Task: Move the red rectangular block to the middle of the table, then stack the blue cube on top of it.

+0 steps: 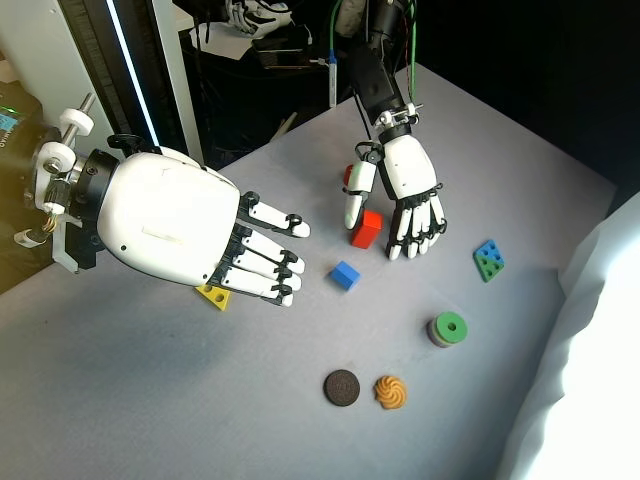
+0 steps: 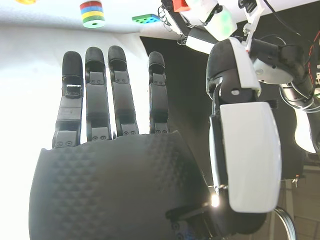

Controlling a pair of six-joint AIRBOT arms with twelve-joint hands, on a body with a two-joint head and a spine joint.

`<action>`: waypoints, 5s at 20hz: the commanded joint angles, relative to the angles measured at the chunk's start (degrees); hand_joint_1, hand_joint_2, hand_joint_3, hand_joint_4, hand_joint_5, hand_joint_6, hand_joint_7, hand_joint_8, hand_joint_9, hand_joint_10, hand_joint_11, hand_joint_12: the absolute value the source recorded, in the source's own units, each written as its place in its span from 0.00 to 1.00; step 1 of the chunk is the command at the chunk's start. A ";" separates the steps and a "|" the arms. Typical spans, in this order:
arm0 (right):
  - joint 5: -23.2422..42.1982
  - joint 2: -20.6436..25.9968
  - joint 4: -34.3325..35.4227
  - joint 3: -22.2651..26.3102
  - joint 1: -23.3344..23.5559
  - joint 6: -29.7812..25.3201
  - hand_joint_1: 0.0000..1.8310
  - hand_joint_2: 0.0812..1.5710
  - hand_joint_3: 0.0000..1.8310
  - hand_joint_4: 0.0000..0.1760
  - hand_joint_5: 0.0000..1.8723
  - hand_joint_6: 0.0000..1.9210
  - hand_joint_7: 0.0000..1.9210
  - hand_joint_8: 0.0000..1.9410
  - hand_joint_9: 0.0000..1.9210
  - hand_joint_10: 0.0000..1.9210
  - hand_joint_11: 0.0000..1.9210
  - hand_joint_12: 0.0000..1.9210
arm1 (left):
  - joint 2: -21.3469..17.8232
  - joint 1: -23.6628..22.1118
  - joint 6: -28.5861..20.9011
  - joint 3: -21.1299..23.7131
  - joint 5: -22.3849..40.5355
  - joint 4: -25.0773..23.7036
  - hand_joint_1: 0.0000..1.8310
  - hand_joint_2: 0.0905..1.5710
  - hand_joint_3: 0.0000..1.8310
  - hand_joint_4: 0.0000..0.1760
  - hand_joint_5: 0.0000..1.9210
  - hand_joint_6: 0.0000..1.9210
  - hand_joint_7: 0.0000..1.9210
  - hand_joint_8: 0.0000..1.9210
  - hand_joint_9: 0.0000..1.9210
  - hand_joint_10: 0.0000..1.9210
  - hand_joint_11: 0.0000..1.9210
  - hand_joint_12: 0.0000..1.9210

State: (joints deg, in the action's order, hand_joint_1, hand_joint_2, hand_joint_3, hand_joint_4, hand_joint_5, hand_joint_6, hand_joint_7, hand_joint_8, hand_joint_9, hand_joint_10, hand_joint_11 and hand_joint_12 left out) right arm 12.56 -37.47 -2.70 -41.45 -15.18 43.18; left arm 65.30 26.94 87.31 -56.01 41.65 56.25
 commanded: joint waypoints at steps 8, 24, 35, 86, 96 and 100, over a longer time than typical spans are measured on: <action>5.60 0.52 0.45 0.10 1.19 0.19 0.28 0.71 0.00 0.00 0.16 0.00 0.16 0.00 0.15 0.00 0.00 0.38 | -2.77 -5.02 3.93 -0.62 -0.07 -3.47 0.10 0.71 0.00 0.00 0.21 0.00 0.20 0.00 0.17 0.00 0.00 0.41; -6.60 -18.33 5.06 -13.35 7.43 4.90 0.24 0.70 0.00 0.00 0.12 0.00 0.11 0.00 0.10 0.00 0.00 0.27 | -19.19 -7.65 -2.66 3.11 -13.21 -22.49 0.06 0.68 0.00 0.00 0.22 0.00 0.21 0.00 0.17 0.00 0.00 0.32; -2.88 -23.29 2.69 -21.42 10.04 4.70 0.22 0.66 0.00 0.00 0.10 0.00 0.09 0.00 0.07 0.00 0.00 0.20 | -25.35 -8.20 -14.08 5.45 -18.83 -39.78 0.00 0.76 0.01 0.00 0.23 0.00 0.23 0.00 0.18 0.00 0.00 0.34; 25.06 -40.41 30.53 -31.97 -6.33 14.16 0.51 0.50 0.00 0.00 0.41 0.00 0.05 0.00 0.00 0.00 0.00 0.00 | -24.93 -8.82 27.31 14.55 -6.52 12.43 0.03 0.80 0.00 0.00 0.26 0.00 0.25 0.00 0.21 0.00 0.00 0.43; 24.17 -42.21 30.59 -34.79 -6.43 14.24 0.49 0.50 0.00 0.00 0.41 0.00 0.07 0.00 0.00 0.00 0.00 0.00 | -24.46 -10.08 30.31 14.57 -6.53 15.10 0.03 0.80 0.00 0.00 0.27 0.00 0.27 0.00 0.23 0.00 0.01 0.44; 23.08 -42.23 30.59 -35.49 -6.43 14.24 0.50 0.50 0.00 0.00 0.41 0.00 0.07 0.00 0.00 0.00 0.00 0.00 | -24.46 -10.13 30.75 14.61 -6.53 15.61 0.02 0.81 0.00 0.00 0.27 0.00 0.26 0.00 0.22 0.00 0.00 0.43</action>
State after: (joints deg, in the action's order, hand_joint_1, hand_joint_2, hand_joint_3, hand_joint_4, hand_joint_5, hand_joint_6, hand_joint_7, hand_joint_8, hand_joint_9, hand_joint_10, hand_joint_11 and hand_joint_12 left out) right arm 30.85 -80.09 29.15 -76.69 -21.69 57.01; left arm 41.32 17.47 117.89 -41.30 31.81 73.89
